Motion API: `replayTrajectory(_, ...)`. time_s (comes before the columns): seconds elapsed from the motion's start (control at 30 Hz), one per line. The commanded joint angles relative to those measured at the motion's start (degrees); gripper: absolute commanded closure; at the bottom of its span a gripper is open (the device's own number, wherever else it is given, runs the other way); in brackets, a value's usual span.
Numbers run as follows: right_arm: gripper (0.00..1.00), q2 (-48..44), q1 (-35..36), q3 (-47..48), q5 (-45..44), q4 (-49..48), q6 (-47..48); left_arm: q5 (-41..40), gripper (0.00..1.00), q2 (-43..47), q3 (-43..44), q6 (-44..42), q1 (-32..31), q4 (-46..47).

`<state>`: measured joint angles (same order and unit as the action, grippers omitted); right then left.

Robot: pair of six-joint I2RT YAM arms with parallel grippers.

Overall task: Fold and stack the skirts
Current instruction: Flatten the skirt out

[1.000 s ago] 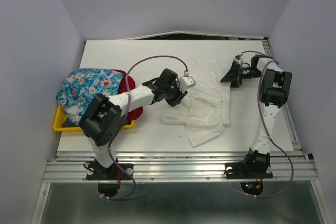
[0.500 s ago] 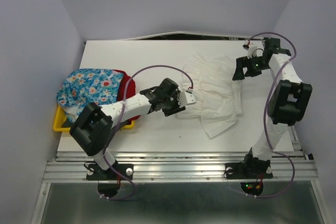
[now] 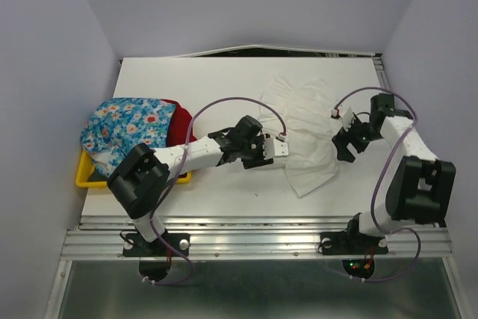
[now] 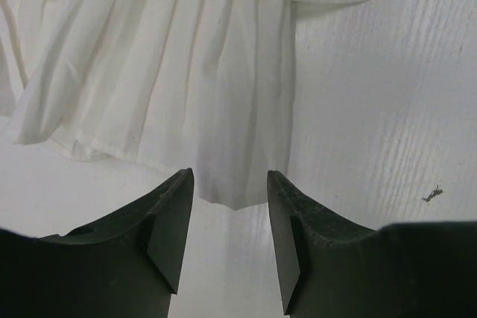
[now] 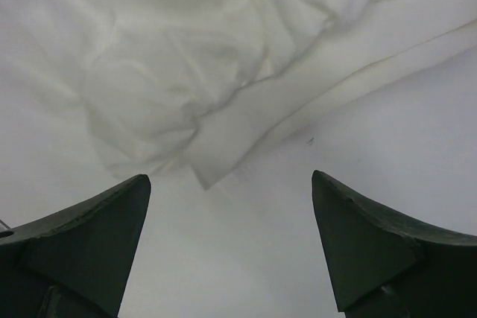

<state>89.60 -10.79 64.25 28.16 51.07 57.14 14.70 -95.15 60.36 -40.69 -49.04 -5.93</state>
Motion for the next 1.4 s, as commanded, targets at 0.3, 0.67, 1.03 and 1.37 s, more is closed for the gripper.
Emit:
replayTrajectory(0.3,0.09,-23.6,0.4,-26.3,8.7,-18.2,47.3,8.5,0.39,-1.9,-0.3,3.4,4.0,4.2)
replayTrajectory(0.67,0.21,-20.4,1.5,-35.0,9.4,-28.3,53.3,7.1,0.35,-1.7,-1.6,-3.3,1.4,4.0)
replayTrajectory(1.03,0.37,-19.5,3.2,-31.9,9.3,-21.4,52.6,4.4,0.54,-10.1,3.0,-6.9,0.4,-0.6)
replayTrajectory(1.37,0.00,-21.0,3.2,-24.4,3.4,-17.7,34.3,9.2,0.82,-6.5,-2.0,-9.4,-5.0,-16.6)
